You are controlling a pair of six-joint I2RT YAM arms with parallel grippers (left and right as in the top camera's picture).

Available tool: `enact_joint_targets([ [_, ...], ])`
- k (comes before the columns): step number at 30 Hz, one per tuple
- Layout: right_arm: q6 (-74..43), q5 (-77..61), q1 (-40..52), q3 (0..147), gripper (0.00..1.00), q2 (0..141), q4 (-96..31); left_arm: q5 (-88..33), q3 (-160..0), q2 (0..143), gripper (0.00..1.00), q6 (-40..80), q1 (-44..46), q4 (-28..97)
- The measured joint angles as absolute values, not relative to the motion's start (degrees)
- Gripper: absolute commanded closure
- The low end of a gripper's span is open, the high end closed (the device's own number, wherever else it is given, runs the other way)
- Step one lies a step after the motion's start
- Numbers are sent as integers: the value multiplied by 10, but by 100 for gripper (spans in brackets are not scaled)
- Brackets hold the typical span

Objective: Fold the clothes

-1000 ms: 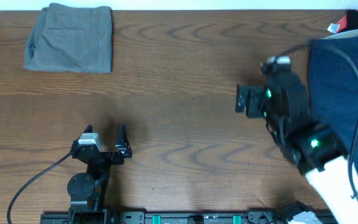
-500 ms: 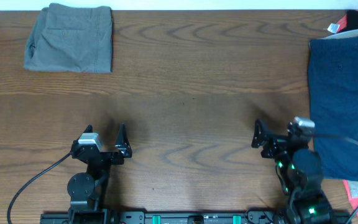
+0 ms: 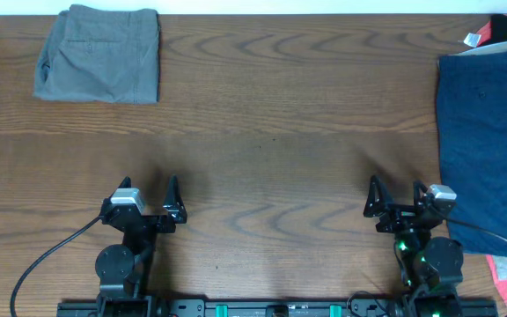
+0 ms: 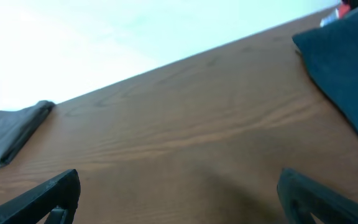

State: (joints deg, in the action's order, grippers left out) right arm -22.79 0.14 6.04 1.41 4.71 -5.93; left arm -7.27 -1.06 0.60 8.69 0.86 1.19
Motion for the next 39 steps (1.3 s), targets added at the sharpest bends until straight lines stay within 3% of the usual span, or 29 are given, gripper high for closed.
enact_joint_targets([
  [21,-190,-20,-17,13,1,7,-57,-72,-11,6,2,87,9,12],
  [39,-190,-20,-17,13,1,7,-57,-73,-11,6,2,87,9,12],
])
